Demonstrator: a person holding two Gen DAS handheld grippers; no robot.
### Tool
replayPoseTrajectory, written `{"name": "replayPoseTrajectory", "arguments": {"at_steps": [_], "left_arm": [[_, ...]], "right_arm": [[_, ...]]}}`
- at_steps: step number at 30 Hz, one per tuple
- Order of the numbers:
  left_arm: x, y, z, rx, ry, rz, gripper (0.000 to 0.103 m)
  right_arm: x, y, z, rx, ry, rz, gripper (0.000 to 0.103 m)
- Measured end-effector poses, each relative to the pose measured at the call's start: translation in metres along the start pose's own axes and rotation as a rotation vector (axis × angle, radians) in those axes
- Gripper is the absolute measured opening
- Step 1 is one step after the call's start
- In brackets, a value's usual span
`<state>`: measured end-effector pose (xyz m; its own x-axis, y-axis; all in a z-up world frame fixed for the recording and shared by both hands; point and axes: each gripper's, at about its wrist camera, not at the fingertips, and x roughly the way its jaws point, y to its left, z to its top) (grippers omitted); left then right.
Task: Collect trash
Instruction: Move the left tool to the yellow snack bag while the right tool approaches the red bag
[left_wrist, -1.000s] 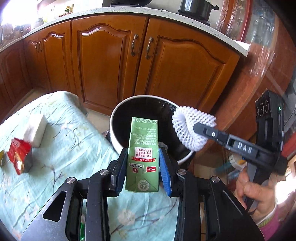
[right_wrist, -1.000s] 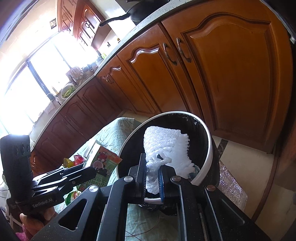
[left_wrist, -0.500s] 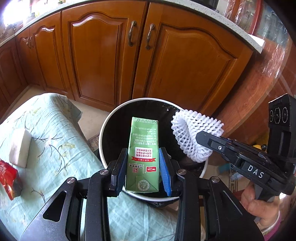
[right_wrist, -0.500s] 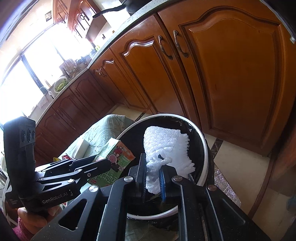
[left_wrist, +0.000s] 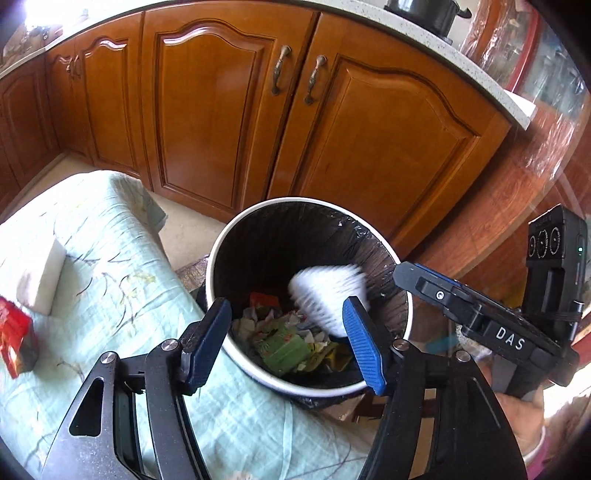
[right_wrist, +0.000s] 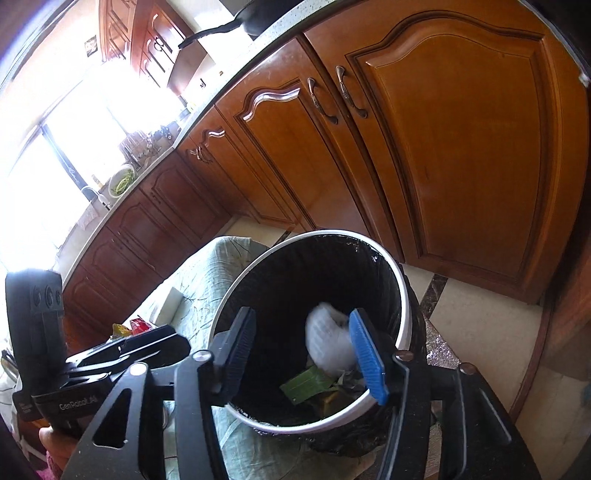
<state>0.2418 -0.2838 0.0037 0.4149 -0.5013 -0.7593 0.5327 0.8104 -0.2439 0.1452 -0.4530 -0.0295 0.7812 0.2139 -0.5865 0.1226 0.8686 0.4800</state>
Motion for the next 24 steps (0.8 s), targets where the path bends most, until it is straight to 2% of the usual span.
{"name": "replayPoseTrajectory", "arguments": {"at_steps": [2,4,15,24], "left_arm": [[-0.011,0.004,-0.009,-0.017,-0.020,-0.003,0.065],[-0.022,0.010,-0.021,-0.034,-0.037,0.007,0.066],[-0.094,0.060,-0.087,-0.150,-0.150,0.075,0.067],[-0.126,0.121,-0.121,-0.275,-0.173,0.156,0.067]], "right_arm": [[-0.005,0.002,-0.006,0.010,-0.016,0.007,0.071],[-0.009,0.004,-0.013,0.020,-0.028,0.019,0.074],[-0.004,0.052,-0.052,-0.004,0.027,0.125,0.075],[0.020,0.104,-0.077,-0.088,0.107,0.183,0.075]]}}
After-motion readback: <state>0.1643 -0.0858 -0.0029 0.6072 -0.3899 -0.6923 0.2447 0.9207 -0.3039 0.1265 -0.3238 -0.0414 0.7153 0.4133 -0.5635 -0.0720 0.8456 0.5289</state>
